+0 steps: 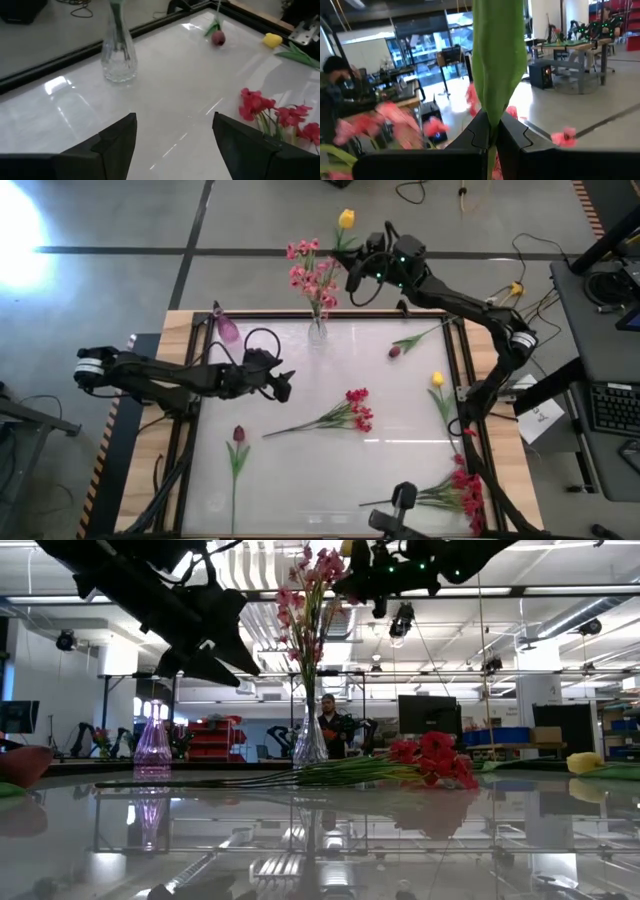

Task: Sort flowers into vase by color
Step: Put the left yellow tulip into the transparent vase

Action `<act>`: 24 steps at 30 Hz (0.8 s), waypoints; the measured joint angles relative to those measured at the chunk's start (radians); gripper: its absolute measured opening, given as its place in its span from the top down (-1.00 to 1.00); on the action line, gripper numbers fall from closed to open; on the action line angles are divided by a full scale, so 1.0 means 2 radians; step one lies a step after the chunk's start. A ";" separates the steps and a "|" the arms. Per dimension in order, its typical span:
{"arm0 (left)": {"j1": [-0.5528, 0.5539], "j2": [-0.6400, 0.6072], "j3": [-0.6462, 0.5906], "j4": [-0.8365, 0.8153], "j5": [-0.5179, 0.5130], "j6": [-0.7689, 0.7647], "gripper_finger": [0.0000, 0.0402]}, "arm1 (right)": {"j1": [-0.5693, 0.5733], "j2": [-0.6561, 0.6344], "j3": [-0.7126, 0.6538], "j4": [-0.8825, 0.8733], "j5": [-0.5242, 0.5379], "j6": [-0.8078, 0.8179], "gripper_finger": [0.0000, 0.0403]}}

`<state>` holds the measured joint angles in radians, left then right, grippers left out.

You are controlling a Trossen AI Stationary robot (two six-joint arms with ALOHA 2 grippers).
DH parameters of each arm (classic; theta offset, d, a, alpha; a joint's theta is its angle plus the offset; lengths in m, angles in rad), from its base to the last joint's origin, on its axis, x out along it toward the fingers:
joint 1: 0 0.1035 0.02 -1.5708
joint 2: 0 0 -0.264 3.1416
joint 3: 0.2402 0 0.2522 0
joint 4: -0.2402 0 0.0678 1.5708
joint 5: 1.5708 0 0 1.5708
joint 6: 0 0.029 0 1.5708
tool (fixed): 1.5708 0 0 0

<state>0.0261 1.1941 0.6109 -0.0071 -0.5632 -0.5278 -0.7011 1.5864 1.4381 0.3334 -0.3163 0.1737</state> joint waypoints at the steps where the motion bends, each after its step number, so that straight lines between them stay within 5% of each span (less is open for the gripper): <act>1: 0.003 -0.002 0.005 -0.009 0.000 0.001 -0.23 | 0.003 0.000 -0.005 0.000 0.001 -0.006 0.94; 11: 0.012 -0.015 0.041 -0.053 0.002 0.026 -0.23 | 0.020 0.000 -0.064 0.105 0.001 -0.036 0.94; 24: 0.012 -0.016 0.054 -0.108 0.003 0.024 -0.23 | 0.033 0.001 -0.079 0.102 -0.003 -0.097 0.94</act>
<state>0.0505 1.1616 0.7187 -0.2234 -0.5579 -0.4801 -0.6342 1.5885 1.2806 0.5377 -0.3213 -0.0204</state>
